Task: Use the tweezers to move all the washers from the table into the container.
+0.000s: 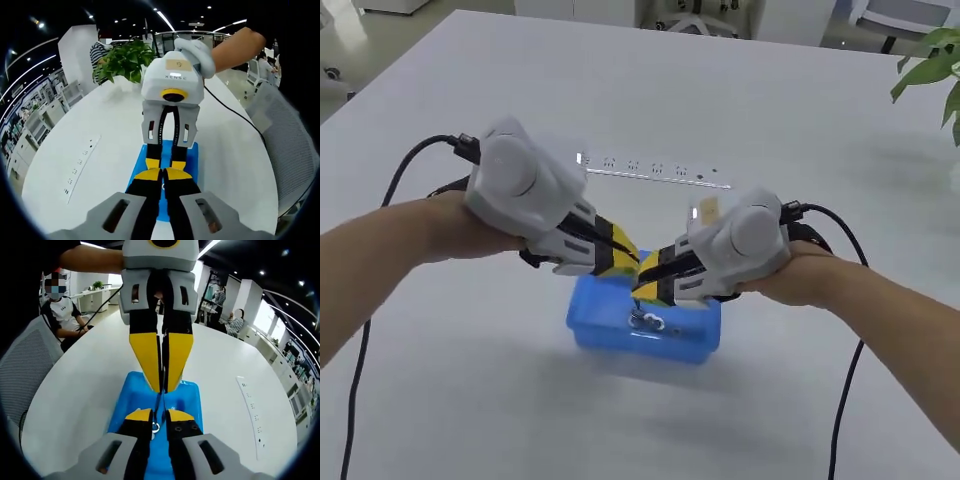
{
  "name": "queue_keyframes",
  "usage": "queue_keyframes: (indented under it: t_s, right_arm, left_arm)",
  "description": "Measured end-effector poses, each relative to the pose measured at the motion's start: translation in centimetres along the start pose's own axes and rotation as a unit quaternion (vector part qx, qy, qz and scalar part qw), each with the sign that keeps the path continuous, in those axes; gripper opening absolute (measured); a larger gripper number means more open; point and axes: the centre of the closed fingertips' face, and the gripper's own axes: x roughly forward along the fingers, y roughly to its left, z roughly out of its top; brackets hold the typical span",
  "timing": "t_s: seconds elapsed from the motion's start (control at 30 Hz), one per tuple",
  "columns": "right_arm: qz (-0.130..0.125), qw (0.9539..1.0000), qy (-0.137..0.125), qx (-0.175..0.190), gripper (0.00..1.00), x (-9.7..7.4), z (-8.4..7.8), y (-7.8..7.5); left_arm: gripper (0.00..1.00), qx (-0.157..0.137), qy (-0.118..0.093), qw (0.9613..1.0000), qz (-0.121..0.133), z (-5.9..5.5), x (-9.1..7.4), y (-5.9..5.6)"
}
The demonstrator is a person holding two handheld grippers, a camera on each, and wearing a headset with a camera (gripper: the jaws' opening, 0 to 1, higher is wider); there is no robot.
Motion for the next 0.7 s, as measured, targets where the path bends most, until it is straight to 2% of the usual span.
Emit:
queue_keyframes:
  t_s: [0.43,0.7]
  right_arm:
    - [-0.007,0.9999,-0.01,-0.001,0.12,-0.9,0.9,0.5]
    - [-0.011,0.9998,-0.016,0.005,0.09,-1.7,1.7,1.0]
  left_arm:
    - [0.05,0.001,-0.018,0.9997,-0.016,1.7,-1.4,-0.8]
    - [0.05,0.003,-0.02,0.9996,-0.019,2.1,-2.3,-1.2]
